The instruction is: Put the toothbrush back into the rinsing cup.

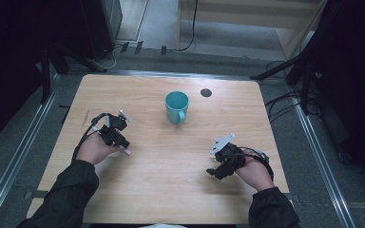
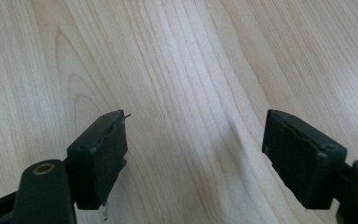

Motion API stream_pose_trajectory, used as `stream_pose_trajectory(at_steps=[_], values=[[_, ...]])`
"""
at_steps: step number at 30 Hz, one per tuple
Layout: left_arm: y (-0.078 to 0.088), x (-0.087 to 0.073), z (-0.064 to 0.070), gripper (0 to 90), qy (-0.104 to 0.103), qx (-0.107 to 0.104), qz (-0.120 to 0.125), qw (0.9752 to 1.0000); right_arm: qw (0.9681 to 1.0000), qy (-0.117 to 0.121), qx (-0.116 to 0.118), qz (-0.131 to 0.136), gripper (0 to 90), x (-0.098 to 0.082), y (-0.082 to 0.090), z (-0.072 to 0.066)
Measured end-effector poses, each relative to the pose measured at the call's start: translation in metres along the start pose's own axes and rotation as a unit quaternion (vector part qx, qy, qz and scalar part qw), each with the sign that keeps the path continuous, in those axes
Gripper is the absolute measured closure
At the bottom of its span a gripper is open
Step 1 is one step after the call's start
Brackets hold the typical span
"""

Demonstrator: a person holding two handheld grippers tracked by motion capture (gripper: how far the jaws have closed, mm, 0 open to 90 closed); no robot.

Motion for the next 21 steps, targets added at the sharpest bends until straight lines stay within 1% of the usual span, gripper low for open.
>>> stream_pose_trajectory(at_steps=[1,2,3,4,5,6,7,8,13,14,19,21], values=[[0.000,0.000,0.000,89.3,0.000,0.000,0.000,1.0000,1.0000,-0.002,0.001,-0.002,21.8,0.001,0.000,0.000],[0.000,-0.003,-0.001,89.3,0.007,0.000,0.003,1.0000,1.0000,0.004,-0.001,0.002,21.8,0.002,-0.001,0.001],[0.001,-0.005,-0.002,89.3,0.006,0.000,-0.001,1.0000,1.0000,0.002,0.003,0.001,21.8,0.003,-0.001,0.000],[0.000,-0.006,-0.002,89.3,0.008,0.001,0.003,1.0000,1.0000,0.003,0.003,0.001,21.8,0.003,-0.001,0.000],[0.001,-0.008,-0.002,89.3,0.012,-0.001,0.001,0.9999,1.0000,0.005,0.002,0.002,21.8,0.004,-0.002,0.000],[0.002,-0.010,-0.003,89.3,0.010,0.002,-0.002,0.9999,1.0000,0.006,0.003,0.000,21.8,0.005,-0.002,0.000],[0.002,-0.011,-0.003,89.3,0.015,0.000,0.001,0.9999,1.0000,0.005,0.003,0.000,21.8,0.005,-0.002,0.000],[0.003,-0.013,-0.003,89.3,0.013,0.000,-0.001,0.9999,1.0000,0.007,0.002,0.000,21.8,0.006,-0.003,0.001],[0.006,-0.019,-0.006,89.3,0.020,0.000,0.002,0.9998,0.9999,0.012,0.005,0.003,21.8,0.009,-0.004,0.001],[0.007,-0.022,-0.009,89.3,0.021,-0.002,-0.004,0.9998,0.9999,0.013,0.006,0.001,21.8,0.010,-0.005,0.000],[0.010,-0.029,-0.011,89.3,0.031,-0.003,0.001,0.9995,0.9999,0.014,0.007,0.002,21.8,0.013,-0.005,0.001],[0.011,-0.032,-0.012,89.3,0.037,-0.003,0.004,0.9993,0.9998,0.018,0.007,0.001,21.8,0.014,-0.006,0.001]])
Point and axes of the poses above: each handheld gripper's, and its own axes: y roughly backward along the jaws, x roughly out of its top, z roughly to its right, the point moved 4 cm from there along -y, roughly forward along the jaws, and after that the axes turned 10 degrees about -x, right-handed, at the moved point
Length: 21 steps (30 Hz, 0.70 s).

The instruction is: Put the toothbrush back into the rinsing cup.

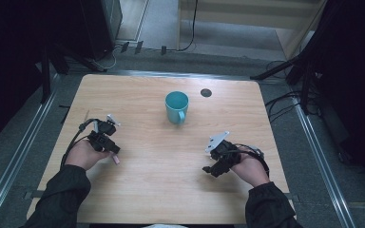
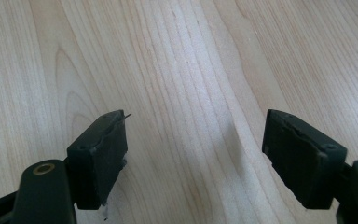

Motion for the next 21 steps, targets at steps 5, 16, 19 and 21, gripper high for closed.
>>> stream_pose_trajectory(at_steps=[5,16,19,21], values=[[0.002,-0.007,-0.005,89.2,0.009,0.000,-0.003,1.0000,1.0000,0.003,0.002,0.000,21.8,0.003,-0.002,0.000],[0.009,-0.023,-0.014,89.1,0.033,0.003,0.003,0.9995,0.9999,0.011,0.007,0.001,21.8,0.010,-0.005,0.000],[0.012,-0.026,-0.016,89.1,0.039,0.004,0.007,0.9992,0.9999,0.014,0.007,0.002,21.8,0.012,-0.006,0.000],[0.013,-0.027,-0.017,89.1,0.041,0.004,0.008,0.9991,0.9999,0.015,0.008,0.001,21.8,0.012,-0.007,0.000]])
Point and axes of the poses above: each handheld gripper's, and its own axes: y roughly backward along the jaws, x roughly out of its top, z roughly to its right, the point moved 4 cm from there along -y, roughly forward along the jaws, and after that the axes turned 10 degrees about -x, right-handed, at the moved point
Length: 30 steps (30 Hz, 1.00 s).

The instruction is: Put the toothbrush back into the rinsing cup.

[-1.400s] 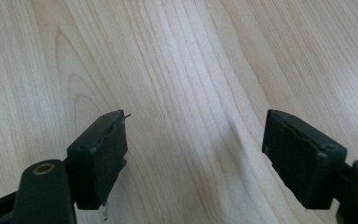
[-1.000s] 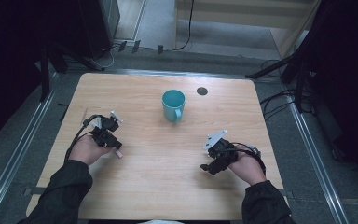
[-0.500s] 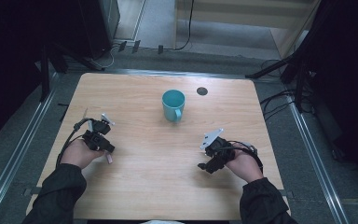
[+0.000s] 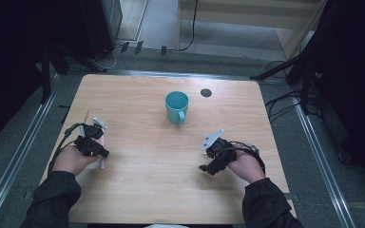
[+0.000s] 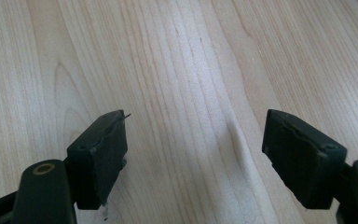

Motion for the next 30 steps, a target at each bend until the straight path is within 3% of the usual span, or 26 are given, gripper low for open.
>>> stream_pose_trajectory(at_steps=[12,20,21,22,25,30], values=[[0.010,-0.008,-0.008,86.7,0.025,-0.001,0.011,0.9996,1.0000,0.006,0.003,-0.001,21.8,0.004,-0.002,0.000],[0.026,-0.004,-0.014,82.7,0.070,0.004,0.042,0.9967,0.9999,0.009,0.005,-0.006,21.8,0.003,-0.004,-0.001],[0.026,-0.004,-0.014,81.5,0.070,0.004,0.042,0.9967,0.9999,0.009,0.005,-0.006,21.8,0.003,-0.004,-0.001],[0.027,-0.003,-0.017,79.6,0.084,0.008,0.043,0.9955,0.9999,0.009,0.007,-0.009,21.8,0.003,-0.004,-0.002],[0.023,0.000,-0.021,75.8,0.102,0.020,0.038,0.9938,0.9999,0.010,0.007,-0.010,21.8,0.003,-0.005,-0.002],[0.019,0.007,-0.024,73.6,0.114,0.030,0.028,0.9926,0.9999,0.010,0.008,-0.011,21.8,0.002,-0.005,-0.003]])
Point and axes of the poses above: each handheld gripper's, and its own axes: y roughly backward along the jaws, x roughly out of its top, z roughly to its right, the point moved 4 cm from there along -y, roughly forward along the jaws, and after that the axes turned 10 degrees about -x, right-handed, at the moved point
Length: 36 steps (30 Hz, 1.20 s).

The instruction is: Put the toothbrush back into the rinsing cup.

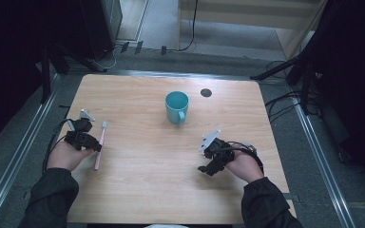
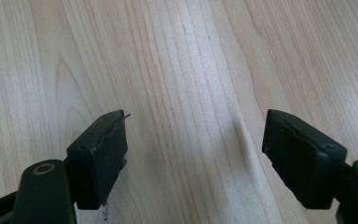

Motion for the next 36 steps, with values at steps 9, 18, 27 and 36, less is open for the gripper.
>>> stream_pose_trajectory(at_steps=[9,18,27,36], values=[[-0.005,0.011,0.002,71.6,-0.002,0.009,-0.012,0.9999,1.0000,-0.005,-0.002,-0.004,21.8,-0.005,0.001,-0.002],[-0.009,0.018,0.000,70.0,0.000,0.010,-0.021,0.9997,0.9998,-0.016,-0.007,-0.005,21.8,-0.013,0.006,-0.003],[-0.013,0.021,-0.001,69.1,0.002,0.022,-0.032,0.9992,0.9997,-0.020,-0.008,-0.005,21.8,-0.018,0.008,-0.004],[-0.016,0.021,-0.002,70.8,0.005,0.023,-0.037,0.9990,0.9998,-0.020,-0.008,-0.006,21.8,-0.018,0.008,-0.004]])
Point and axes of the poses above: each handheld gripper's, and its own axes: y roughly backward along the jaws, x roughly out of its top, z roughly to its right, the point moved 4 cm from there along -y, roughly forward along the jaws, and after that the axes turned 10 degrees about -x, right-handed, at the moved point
